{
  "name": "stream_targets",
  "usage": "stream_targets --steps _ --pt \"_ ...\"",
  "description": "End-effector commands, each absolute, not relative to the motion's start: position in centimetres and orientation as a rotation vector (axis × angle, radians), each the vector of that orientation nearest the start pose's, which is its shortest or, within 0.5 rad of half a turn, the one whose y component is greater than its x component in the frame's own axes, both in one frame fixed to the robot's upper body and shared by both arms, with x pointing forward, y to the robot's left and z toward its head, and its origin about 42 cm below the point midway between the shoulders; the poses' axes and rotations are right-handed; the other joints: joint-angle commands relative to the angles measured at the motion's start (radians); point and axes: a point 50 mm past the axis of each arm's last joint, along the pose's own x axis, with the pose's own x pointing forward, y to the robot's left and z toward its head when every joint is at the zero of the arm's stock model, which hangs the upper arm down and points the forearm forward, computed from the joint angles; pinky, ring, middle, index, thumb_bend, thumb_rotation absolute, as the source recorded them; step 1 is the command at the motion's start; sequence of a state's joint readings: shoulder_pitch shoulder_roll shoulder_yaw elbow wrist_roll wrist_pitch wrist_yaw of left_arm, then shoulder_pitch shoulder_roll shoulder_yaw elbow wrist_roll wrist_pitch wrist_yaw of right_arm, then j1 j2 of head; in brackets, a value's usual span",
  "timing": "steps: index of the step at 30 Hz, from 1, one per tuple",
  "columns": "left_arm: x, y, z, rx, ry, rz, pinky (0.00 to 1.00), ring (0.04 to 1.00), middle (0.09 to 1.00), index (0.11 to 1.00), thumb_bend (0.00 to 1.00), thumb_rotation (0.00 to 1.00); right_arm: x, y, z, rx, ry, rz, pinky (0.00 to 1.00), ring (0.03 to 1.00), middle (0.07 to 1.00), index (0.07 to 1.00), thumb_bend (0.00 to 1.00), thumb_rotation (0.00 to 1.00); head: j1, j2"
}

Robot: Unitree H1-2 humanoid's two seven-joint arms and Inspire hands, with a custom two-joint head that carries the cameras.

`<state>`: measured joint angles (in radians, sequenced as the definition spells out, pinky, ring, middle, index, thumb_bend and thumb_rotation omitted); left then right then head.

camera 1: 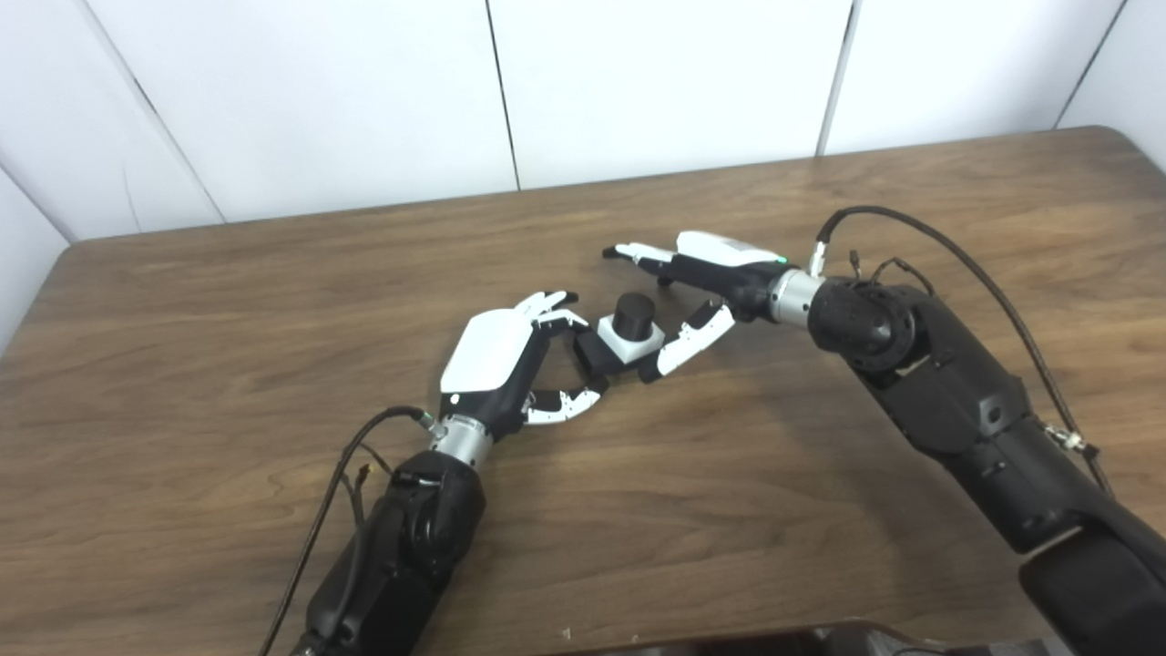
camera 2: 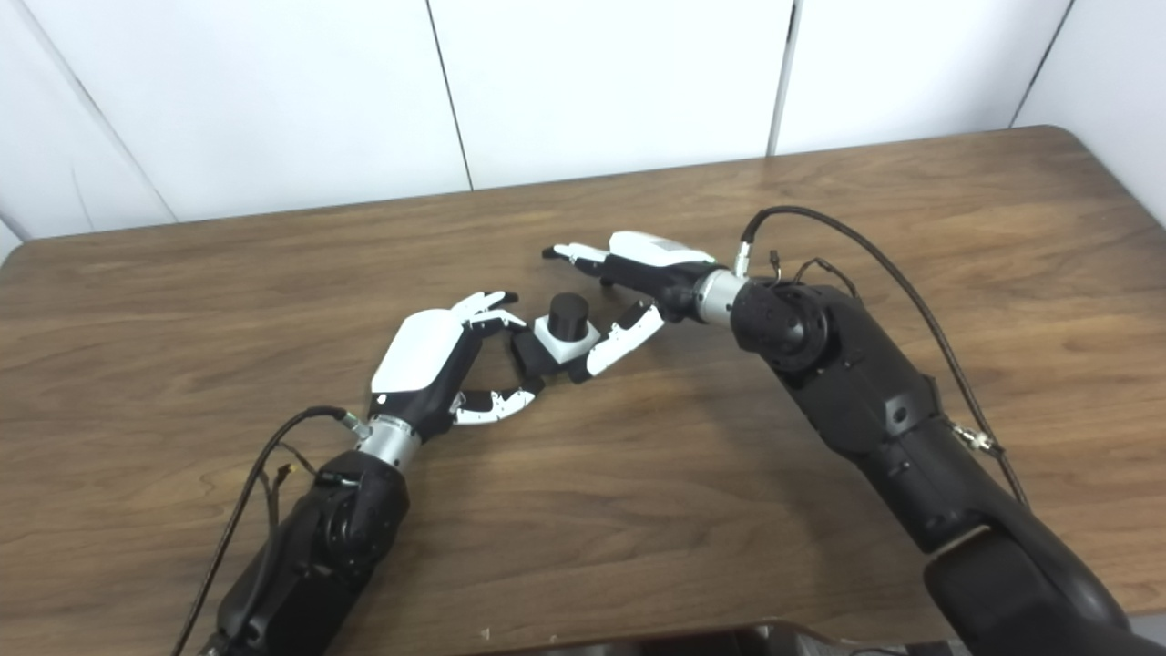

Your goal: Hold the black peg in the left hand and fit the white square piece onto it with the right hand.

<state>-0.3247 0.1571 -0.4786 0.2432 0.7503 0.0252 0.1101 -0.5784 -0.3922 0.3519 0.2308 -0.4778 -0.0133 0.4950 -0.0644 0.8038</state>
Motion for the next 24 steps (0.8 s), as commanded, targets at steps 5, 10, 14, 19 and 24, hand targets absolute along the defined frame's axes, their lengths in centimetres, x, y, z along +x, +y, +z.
stream_targets --steps 5,10,14,19,24 --pt "34.9 13.3 8.4 1.041 -0.165 -0.402 0.8 0.896 0.869 0.597 0.69 0.22 44.6 -21.5 22.7 -1.074 -0.174 0.663 0.83 0.969 1.0 1.0 1.0 0.53 -0.002 -0.002" --pt "35.1 13.3 8.4 1.034 -0.167 -0.391 0.8 0.894 0.865 0.592 0.69 0.21 44.6 -22.1 22.8 -1.069 -0.173 0.649 0.93 0.994 1.0 1.0 1.0 0.54 -0.001 -0.006" --pt "35.0 13.4 8.5 1.036 -0.165 -0.389 0.81 0.894 0.866 0.592 0.69 0.22 44.4 -23.8 23.2 -0.993 -0.168 0.587 0.95 1.0 1.0 1.0 1.0 0.5 -0.001 -0.008" --pt "35.0 13.4 8.4 1.035 -0.159 -0.389 0.8 0.895 0.866 0.591 0.68 0.23 43.4 -26.1 23.7 -0.9 -0.189 0.499 0.9 0.998 0.996 1.0 1.0 0.48 -0.009 -0.008" --pt "34.9 13.3 8.5 1.031 -0.153 -0.392 0.81 0.897 0.868 0.592 0.69 0.22 41.7 -28.9 23.5 -0.768 -0.218 0.396 0.92 0.992 0.999 0.998 1.0 0.47 -0.01 -0.008"
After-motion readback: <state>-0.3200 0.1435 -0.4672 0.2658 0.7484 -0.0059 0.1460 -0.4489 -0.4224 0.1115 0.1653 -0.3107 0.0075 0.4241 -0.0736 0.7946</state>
